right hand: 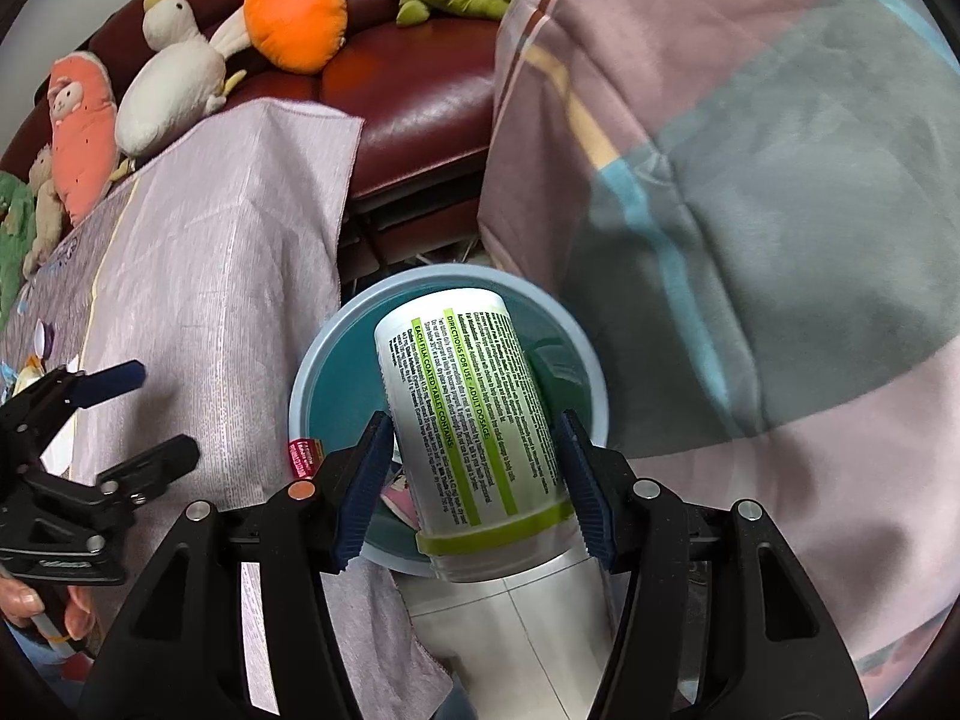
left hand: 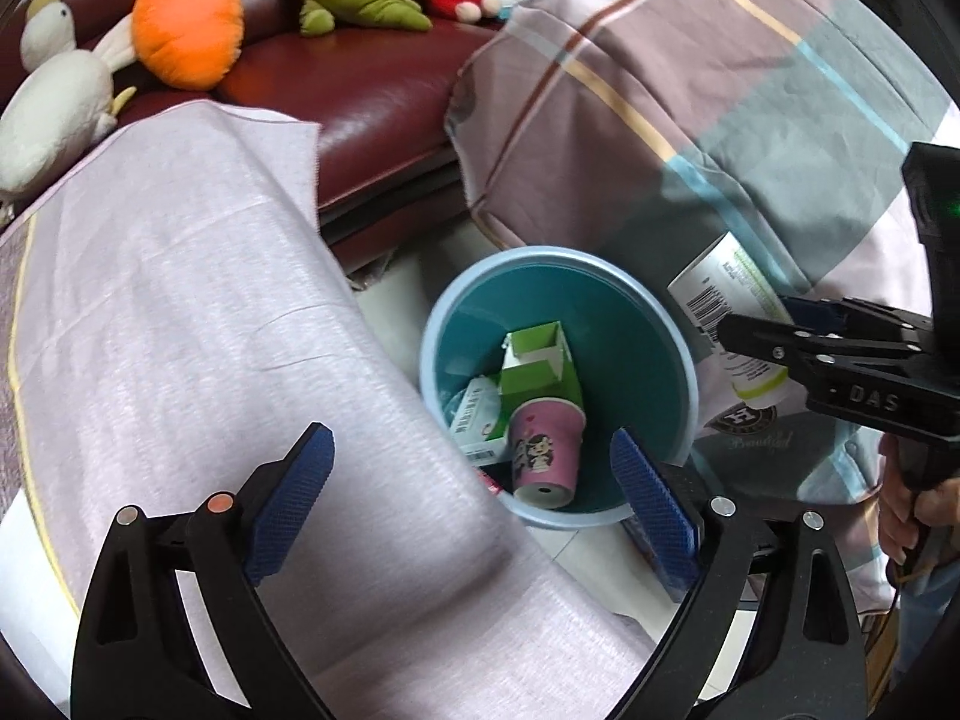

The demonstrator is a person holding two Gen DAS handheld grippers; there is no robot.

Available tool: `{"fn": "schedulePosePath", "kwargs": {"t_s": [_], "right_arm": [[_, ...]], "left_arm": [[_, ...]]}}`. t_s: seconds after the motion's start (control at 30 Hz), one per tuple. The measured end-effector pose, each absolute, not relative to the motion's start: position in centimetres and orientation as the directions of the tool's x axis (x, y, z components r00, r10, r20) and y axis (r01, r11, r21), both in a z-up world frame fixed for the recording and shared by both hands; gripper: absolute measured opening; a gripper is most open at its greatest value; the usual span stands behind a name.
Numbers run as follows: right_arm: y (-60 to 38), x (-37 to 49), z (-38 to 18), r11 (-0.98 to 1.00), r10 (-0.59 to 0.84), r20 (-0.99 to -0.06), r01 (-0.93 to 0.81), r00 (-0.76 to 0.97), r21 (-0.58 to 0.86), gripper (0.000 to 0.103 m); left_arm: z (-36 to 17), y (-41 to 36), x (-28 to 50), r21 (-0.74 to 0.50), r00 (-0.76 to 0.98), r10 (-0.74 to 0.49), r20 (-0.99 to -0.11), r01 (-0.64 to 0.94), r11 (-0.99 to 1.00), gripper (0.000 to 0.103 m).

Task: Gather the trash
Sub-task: 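Carry both cups over the teal bin and open both tools to drop them, then return both tools to the table and grasp the clear plastic bag with the left tool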

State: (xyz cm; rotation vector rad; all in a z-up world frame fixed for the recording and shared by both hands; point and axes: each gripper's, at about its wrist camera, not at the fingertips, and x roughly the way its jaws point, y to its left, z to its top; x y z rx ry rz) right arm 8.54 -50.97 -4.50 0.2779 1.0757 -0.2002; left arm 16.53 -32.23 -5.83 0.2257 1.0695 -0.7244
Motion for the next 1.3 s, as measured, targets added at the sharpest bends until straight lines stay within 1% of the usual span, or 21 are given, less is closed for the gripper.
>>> {"fn": "schedulePosePath", "kwargs": {"t_s": [0.03,0.07,0.37,0.57,0.83,1.3], "right_arm": [[-50.9,8.7,-4.6,0.946,-0.024,-0.889,0.297,0.458,0.127,0.060],[-50.9,8.9,-4.8,0.946,-0.021,-0.891,0.298,0.454,0.129,0.068],[-49.5,9.1,-3.9,0.949,-0.046,-0.892,0.298,0.450,0.101,0.075],[-47.6,8.8,-2.8,0.956,-0.062,-0.891,0.285,0.450,0.077,0.076],[-41.9,9.4,-1.1,0.976,-0.044,-0.885,0.210,0.464,0.062,0.076],[-27.5,11.9,0.5,0.999,0.023,-0.885,0.015,0.464,0.033,0.076]], "left_arm": [[-5.8,-31.9,16.6,-0.170,0.280,-0.429,-0.859,0.634,0.754,0.095],[-5.8,-31.5,16.7,-0.174,0.279,-0.429,-0.859,0.629,0.758,0.095],[-6.1,-29.0,16.7,-0.200,0.272,-0.434,-0.859,0.601,0.774,0.095],[-5.8,-26.7,16.3,-0.222,0.277,-0.446,-0.851,0.581,0.783,0.096],[-4.8,-21.3,15.7,-0.231,0.323,-0.445,-0.836,0.528,0.817,0.096],[-3.2,-5.9,14.5,-0.225,0.443,-0.373,-0.815,0.351,0.909,0.096]]}}
